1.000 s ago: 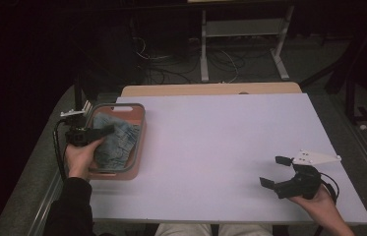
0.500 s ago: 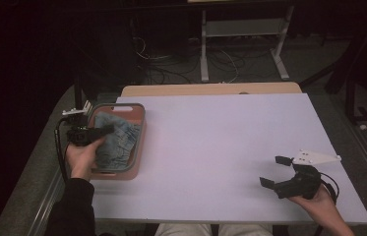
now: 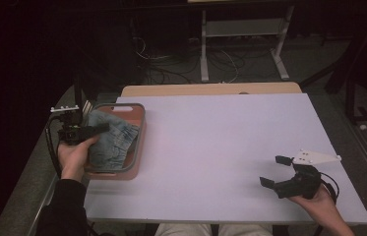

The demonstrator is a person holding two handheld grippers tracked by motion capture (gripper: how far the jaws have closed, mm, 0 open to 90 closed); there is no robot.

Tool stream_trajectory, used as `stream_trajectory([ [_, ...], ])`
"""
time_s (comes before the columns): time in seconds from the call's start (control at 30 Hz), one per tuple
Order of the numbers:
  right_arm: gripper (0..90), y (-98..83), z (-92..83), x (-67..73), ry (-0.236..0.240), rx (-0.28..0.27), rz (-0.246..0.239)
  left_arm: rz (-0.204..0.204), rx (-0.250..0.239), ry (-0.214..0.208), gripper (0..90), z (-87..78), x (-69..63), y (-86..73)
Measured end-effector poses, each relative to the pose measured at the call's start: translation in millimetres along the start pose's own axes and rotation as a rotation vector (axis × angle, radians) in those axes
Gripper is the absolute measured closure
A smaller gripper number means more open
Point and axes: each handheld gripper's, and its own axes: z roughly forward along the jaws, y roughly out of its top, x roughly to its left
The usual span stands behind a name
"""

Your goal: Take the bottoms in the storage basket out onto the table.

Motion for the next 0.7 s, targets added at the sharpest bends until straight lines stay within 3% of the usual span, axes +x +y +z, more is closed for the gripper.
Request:
stream_trajectory([
  [0.4,0.0,0.0,-0.2,0.5,-0.003,0.001,-0.005,0.042,0.004,-0.024,67.3,-19.9,-28.0,22.2],
  [0.7,0.0,0.1,-0.1,0.5,-0.003,0.000,-0.005,0.079,0.007,-0.032,67.4,-29.8,-41.1,32.3],
])
